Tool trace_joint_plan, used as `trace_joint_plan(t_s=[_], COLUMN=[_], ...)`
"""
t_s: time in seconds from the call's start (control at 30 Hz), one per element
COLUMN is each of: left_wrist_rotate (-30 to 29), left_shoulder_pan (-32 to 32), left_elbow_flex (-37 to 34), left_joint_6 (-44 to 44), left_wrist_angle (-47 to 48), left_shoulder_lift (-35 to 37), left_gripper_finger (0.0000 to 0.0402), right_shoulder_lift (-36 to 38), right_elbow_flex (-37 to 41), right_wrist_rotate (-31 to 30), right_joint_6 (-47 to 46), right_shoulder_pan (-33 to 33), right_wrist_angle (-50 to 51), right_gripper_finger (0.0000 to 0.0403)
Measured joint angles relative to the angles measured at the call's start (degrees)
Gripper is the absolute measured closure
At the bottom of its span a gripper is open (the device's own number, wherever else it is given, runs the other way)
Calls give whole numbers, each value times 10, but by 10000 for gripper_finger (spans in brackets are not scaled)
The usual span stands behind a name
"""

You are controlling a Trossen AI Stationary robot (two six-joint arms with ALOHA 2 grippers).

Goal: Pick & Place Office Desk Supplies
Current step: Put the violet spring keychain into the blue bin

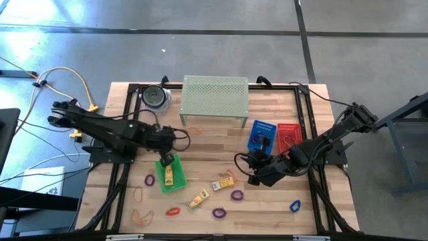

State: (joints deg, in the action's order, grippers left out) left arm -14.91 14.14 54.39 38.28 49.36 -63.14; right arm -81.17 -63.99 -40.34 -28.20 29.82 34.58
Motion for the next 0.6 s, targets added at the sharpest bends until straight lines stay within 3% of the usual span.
trace_joint_plan(t_s=[0.27, 0.47, 0.6], left_wrist_rotate=[37, 84, 172], left_shoulder_pan=[67, 95, 99], left_elbow_flex=[0, 0, 0], left_joint_6=[-138, -207, -247], left_wrist_angle=[-285, -409, -509], left_shoulder_lift=[-19, -84, -139], left_gripper_finger=[395, 395, 395], right_shoulder_lift=[0, 0, 0], right_elbow_flex=[0, 0, 0], right_wrist_rotate=[77, 105, 103], right_joint_6=[101, 158, 196], right_shoulder_pan=[0, 1, -3], right_wrist_angle=[-101, -173, -179], right_gripper_finger=[357, 285, 234])
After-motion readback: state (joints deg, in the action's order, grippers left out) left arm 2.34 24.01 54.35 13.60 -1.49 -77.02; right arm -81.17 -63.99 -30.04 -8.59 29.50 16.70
